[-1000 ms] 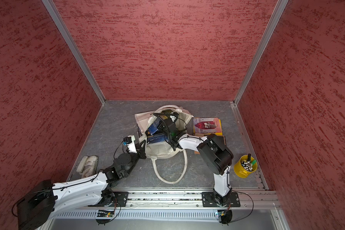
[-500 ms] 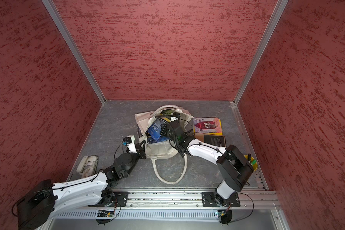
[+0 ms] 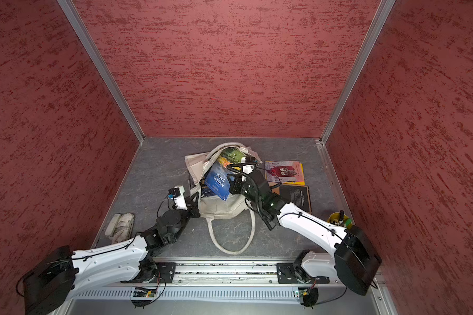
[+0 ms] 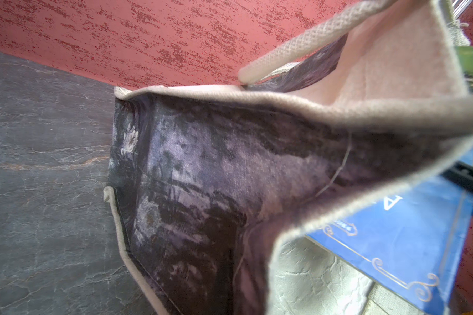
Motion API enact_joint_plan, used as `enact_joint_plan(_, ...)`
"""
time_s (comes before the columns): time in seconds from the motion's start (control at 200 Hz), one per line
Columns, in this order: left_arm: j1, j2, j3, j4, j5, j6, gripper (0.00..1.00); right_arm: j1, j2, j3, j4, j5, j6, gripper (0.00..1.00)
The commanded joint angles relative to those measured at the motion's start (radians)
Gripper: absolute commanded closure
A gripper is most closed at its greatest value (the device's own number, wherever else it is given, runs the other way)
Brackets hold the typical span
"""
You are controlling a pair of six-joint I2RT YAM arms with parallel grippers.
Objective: Take out the books from the canvas bag
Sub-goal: Pick up the book from the canvas bag, then place the book on the book.
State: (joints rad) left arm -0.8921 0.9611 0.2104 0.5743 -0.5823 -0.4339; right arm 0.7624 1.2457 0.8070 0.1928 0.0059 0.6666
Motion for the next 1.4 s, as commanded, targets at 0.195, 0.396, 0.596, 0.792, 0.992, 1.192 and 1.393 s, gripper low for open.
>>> enact_joint_plan(0.195, -0.001, -0.01, 0.028, -0.011, -0.017, -0.006, 1.0, 0.003, -0.164, -0.076, 0.226, -0.128, -0.051, 1.0)
enact_joint_plan(0.396, 0.0, -0.008, 0.029, -0.013, -0.016, -0.006, 1.0, 0.002, -0.252, -0.121, 0.282, -0.106, -0.042, 1.0)
enact_joint_plan(0.596, 0.0, -0.014, 0.028, -0.016, -0.016, -0.005, 1.0, 0.003, -0.34, -0.151, 0.319, -0.015, -0.013, 1.0)
enact_joint_plan(0.792, -0.001, -0.01, 0.028, -0.016, -0.018, -0.005, 1.0, 0.001, -0.414, -0.155, 0.285, 0.139, -0.002, 1.0)
enact_joint_plan(0.992, 0.0, -0.011, 0.029, -0.016, -0.019, -0.005, 1.0, 0.001, -0.457, -0.165, 0.271, 0.272, 0.009, 1.0)
enact_joint_plan(1.192, -0.001, -0.015, 0.028, -0.017, -0.021, -0.002, 1.0, -0.011, -0.474, -0.143, 0.217, 0.405, 0.004, 1.0)
enact_joint_plan(1.393, 0.0, -0.016, 0.027, -0.019, -0.028, 0.0, 1.0, -0.052, -0.47, -0.122, 0.177, 0.511, -0.014, 1.0)
